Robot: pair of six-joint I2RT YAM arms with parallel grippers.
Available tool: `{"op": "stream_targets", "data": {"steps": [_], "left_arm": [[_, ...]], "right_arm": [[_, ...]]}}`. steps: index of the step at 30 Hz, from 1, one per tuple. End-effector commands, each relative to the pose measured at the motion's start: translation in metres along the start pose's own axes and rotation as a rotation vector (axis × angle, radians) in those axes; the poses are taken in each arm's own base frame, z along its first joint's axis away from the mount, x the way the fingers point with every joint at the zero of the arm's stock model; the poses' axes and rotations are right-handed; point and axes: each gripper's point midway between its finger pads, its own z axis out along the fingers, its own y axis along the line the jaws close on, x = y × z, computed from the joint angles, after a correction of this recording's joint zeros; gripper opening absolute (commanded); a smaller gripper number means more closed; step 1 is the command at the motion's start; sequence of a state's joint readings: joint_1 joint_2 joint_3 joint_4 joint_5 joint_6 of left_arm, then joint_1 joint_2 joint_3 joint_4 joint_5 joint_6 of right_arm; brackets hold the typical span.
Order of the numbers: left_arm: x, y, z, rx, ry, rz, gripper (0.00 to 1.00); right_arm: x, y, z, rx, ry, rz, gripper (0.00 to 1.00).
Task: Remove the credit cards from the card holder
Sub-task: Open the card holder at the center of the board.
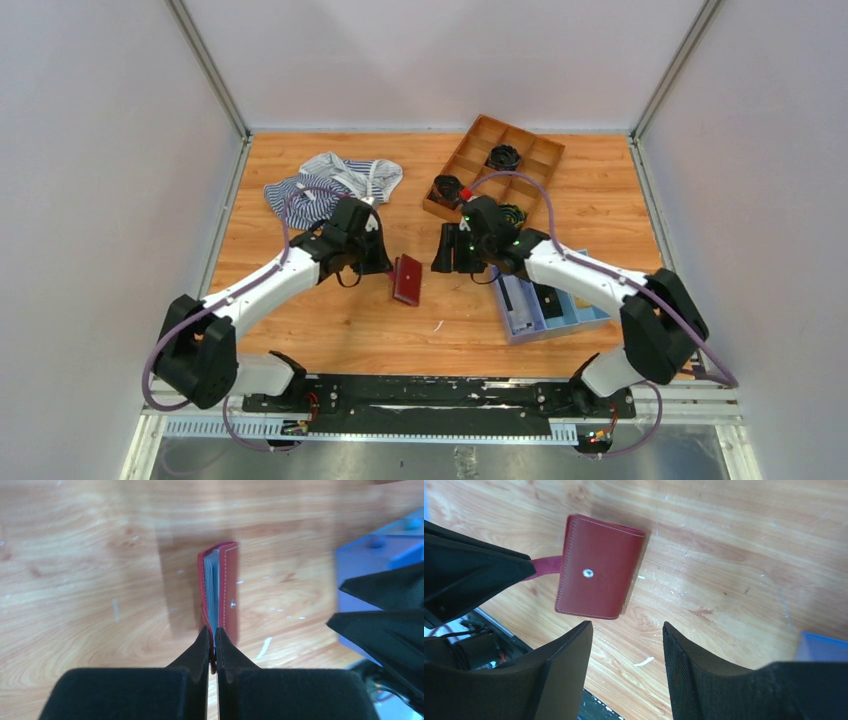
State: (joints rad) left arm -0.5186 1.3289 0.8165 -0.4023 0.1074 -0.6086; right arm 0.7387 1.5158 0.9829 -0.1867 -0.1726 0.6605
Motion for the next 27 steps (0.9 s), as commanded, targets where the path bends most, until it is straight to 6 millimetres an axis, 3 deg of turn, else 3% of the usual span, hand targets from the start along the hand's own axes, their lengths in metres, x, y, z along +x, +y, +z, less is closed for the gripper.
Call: {"op": "stream_targets", "data": {"steps": [1, 4, 8, 12, 18, 22, 27], "left_arm": [[-0.020, -0.049, -0.029, 0.200, -0.024, 0.017, 0.00], [-0.019, -0.063, -0.035, 0.262, -0.009, 0.018, 0.00], [-0.011, -0.040, -0.026, 0.158, 0.008, 0.043, 0.00], [-0.003, -0.023, -0.021, 0.089, 0.038, 0.056, 0.00], [-0.006, 0.025, -0.034, -0.065, 0.004, -0.008, 0.00], [0.004, 0.074, -0.041, -0.212, -0.006, -0.093, 0.00], [0.021, 0.107, -0.034, -0.357, 0.045, -0.115, 0.00]], "right_arm": [[-0.015, -0.026, -0.031, 0.049, -0.072, 0.033, 0.58], [-0.021, -0.043, -0.052, 0.056, -0.125, 0.072, 0.58], [-0.024, -0.061, -0.065, 0.093, -0.176, 0.078, 0.58], [-0.020, -0.054, -0.063, 0.050, -0.143, 0.067, 0.57], [-0.008, -0.024, -0.036, -0.048, -0.049, 0.054, 0.48], [0.000, -0.005, -0.013, -0.092, -0.002, 0.053, 0.41], [0.006, 0.013, 0.019, -0.138, 0.053, 0.056, 0.40]]}}
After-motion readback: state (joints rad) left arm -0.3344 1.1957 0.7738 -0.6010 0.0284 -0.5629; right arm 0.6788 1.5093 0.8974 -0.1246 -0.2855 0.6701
